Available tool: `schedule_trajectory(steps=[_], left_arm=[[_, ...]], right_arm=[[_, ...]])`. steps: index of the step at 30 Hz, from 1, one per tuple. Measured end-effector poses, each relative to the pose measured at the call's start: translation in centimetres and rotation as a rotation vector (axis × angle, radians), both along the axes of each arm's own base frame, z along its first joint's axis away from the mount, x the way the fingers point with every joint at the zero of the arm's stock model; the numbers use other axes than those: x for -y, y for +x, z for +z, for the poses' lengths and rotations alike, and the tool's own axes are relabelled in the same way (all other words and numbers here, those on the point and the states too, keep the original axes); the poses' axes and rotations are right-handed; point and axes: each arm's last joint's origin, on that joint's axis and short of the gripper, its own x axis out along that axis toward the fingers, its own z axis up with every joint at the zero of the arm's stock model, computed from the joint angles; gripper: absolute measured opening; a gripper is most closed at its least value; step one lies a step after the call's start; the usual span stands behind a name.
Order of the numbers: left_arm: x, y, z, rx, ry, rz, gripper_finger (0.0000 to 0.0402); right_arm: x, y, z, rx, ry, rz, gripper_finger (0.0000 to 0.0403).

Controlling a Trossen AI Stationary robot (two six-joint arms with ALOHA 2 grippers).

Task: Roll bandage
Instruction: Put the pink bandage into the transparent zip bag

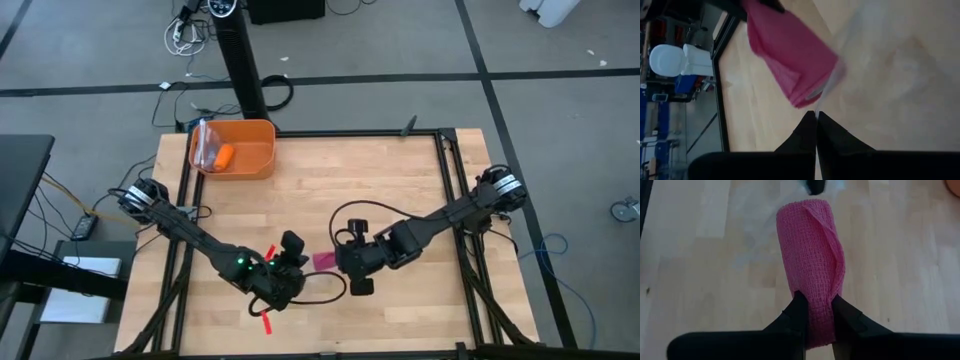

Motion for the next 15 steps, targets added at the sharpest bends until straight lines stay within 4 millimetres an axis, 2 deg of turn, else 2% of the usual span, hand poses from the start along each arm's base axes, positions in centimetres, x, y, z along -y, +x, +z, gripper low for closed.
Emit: schedule_trajectory(steps=[6,15], left_arm=[[0.0,0.2,0.1,0.016,-0.016,-0.002,0.0003],[-0.7,1.5,1.5,0.073,-0.057,0.01,0.0004]], right_arm=[[0.8,0.1,-0.1,-0.034,0.023,-0.017,0.0048],[0.5,0.2,-0.1,-0.053,0.068,0.073,0.0047]])
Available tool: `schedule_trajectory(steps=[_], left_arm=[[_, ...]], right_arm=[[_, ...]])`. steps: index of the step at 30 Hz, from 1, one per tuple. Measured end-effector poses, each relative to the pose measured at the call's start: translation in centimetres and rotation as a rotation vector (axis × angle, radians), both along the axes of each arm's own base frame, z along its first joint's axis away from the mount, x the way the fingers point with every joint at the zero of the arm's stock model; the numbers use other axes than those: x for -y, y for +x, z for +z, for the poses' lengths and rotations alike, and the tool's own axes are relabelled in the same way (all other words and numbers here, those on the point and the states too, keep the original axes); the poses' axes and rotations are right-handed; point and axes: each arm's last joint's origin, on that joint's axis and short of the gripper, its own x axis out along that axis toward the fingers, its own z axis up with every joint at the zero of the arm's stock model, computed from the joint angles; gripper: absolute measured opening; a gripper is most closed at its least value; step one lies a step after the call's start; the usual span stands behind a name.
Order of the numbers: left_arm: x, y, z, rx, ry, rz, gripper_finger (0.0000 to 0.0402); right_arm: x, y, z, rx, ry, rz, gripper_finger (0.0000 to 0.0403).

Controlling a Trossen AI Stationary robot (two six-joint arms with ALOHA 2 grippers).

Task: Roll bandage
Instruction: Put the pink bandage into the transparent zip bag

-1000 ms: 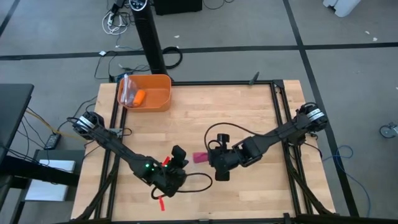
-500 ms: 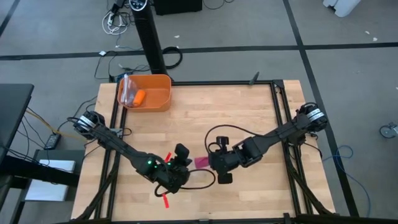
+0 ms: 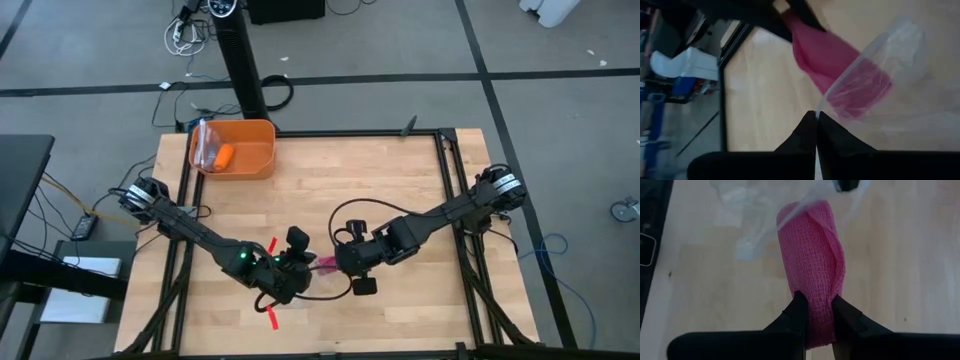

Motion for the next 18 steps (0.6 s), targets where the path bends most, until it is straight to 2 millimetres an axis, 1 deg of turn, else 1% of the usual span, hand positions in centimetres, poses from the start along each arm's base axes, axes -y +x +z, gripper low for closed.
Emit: schedule_trajectory(steps=[3,10,14,18], left_arm=[[-0.08,0.31,0.14,0.012,-0.038,-0.015,0.0004],[0.09,0.59,0.4,0.038,-0.055,-0.041,0.0005],[0.23,0.79,0.55,0.048,-0.095,-0.076,0.0005],[0.26,0.83,0.58,0.05,-0.103,-0.081,0.0005]], right_arm=[[-0.1,0.21,0.12,0.024,0.001,0.025,0.0047],[-0.26,0.4,0.25,0.042,0.019,0.061,0.0047],[-0.44,0.61,0.41,0.064,0.031,0.112,0.0048],[-0.57,0.79,0.53,0.085,0.044,0.134,0.006]])
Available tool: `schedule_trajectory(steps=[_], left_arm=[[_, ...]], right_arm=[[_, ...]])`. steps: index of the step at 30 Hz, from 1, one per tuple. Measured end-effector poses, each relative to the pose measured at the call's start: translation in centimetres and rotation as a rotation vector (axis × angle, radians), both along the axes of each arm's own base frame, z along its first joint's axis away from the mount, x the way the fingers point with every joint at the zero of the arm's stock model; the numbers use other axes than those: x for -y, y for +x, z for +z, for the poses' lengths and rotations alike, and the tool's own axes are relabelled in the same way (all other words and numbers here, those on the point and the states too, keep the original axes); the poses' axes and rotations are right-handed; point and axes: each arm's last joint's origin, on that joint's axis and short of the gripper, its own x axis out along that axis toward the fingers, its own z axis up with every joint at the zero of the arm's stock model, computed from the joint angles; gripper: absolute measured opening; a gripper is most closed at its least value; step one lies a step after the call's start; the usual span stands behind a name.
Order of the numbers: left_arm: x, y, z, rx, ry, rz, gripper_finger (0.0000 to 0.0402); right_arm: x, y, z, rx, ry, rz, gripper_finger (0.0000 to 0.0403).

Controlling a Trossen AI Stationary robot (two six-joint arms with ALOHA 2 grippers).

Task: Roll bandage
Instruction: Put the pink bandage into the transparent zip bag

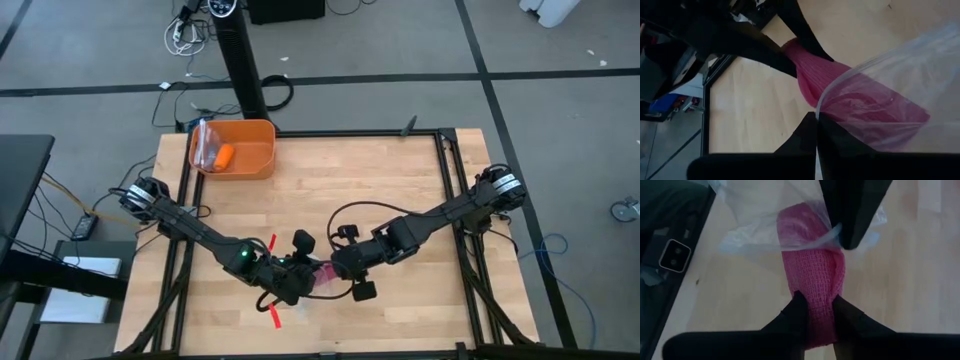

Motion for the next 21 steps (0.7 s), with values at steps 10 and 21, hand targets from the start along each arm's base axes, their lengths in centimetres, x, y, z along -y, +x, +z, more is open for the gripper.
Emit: schedule_trajectory(steps=[10,21], left_arm=[[0.2,0.3,0.4,0.056,-0.033,-0.004,0.0005],[0.4,0.6,-0.7,0.212,-0.071,-0.03,0.0003]], right_arm=[[-0.3,0.2,0.2,0.0,0.097,-0.009,0.0098],[-0.5,0.1,0.4,0.01,0.134,-0.022,0.0108]])
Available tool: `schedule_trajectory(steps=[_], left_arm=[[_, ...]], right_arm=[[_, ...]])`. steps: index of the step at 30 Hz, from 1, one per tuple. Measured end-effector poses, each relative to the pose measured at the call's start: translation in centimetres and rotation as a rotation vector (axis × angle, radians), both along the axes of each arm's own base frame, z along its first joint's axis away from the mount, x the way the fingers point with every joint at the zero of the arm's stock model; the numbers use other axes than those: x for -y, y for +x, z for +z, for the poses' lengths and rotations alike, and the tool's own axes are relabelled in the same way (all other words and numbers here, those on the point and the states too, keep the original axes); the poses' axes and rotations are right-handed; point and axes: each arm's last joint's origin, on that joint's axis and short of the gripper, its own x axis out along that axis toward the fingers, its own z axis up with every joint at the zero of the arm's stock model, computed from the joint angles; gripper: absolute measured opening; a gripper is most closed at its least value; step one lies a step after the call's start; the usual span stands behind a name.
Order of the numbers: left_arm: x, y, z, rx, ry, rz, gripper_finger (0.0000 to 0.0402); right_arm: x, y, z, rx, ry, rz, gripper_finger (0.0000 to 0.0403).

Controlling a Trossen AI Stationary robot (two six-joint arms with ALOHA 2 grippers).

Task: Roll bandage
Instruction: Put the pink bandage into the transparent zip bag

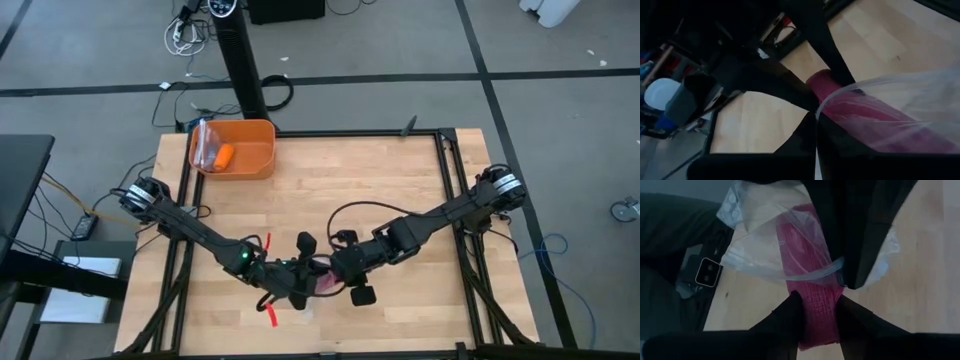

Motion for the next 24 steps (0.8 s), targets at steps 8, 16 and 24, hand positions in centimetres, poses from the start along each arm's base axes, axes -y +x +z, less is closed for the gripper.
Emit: schedule_trajectory(steps=[8,16,24], left_arm=[[0.3,-0.5,-0.8,0.091,0.042,0.025,0.0002],[0.0,-1.0,-1.3,0.292,-0.015,0.018,0.0002],[-0.8,-2.5,-2.4,0.453,-0.056,0.022,0.0002]], right_arm=[[-0.3,-1.4,2.2,0.064,0.023,-0.037,0.0143],[-0.4,-2.5,3.8,0.133,-0.004,-0.089,0.017],[-0.2,-4.6,6.5,0.287,-0.118,-0.205,0.0197]])
